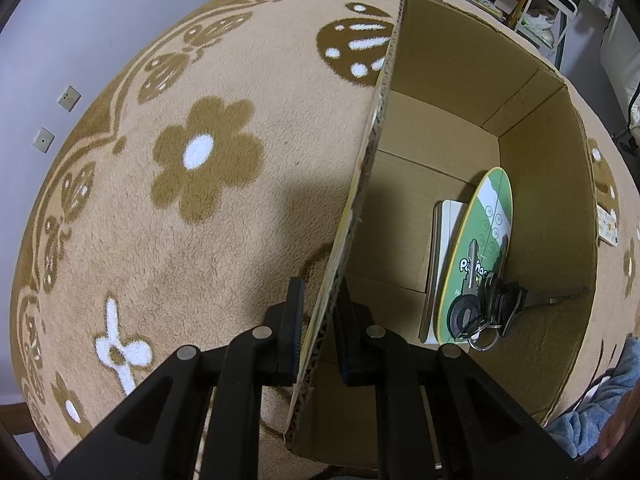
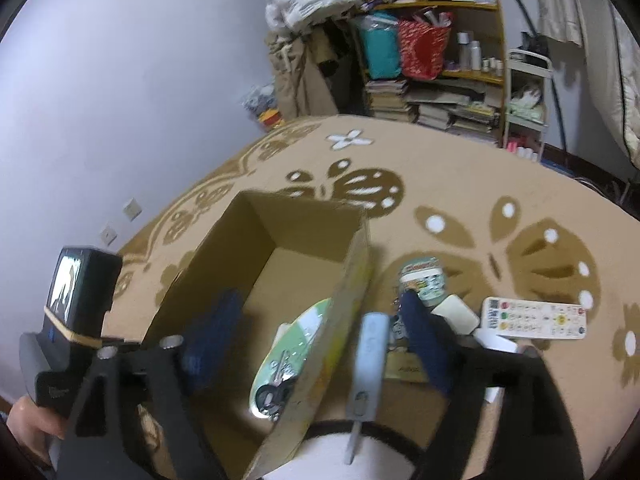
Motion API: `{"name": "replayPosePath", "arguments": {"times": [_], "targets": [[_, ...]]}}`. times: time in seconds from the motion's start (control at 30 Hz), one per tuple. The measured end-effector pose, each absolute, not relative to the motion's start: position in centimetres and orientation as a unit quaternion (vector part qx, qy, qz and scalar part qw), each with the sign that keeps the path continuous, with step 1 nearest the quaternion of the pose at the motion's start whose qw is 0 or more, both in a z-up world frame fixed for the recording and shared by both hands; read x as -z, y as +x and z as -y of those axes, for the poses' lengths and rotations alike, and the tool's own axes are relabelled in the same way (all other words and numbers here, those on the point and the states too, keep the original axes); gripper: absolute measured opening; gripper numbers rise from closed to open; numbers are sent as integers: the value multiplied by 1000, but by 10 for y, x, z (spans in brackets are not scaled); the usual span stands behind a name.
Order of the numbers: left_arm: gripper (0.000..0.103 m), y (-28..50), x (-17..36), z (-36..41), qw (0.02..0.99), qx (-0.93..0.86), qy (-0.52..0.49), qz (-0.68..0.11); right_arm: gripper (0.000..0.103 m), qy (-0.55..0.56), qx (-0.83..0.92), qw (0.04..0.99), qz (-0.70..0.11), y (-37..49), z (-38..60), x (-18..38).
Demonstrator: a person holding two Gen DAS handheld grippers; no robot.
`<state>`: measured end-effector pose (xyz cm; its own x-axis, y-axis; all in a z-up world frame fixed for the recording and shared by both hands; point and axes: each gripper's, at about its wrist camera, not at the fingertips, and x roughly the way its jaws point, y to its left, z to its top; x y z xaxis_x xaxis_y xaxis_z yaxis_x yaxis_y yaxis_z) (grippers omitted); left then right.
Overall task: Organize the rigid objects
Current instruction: 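Move the right tool to the white square charger and grasp it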
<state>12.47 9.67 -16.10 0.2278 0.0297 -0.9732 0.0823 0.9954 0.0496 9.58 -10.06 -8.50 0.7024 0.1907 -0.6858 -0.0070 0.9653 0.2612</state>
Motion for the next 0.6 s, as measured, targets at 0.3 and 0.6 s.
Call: {"name": "replayPosePath", "arguments": {"times": [0.3,0.6], "targets": [[14,124,160,-97,782,17,44,-622,101,121,22,909,-398,99,143,101],[14,125,161,-98,781,17,40,-623,101,148,79,889,-426,95,188,132]]}}
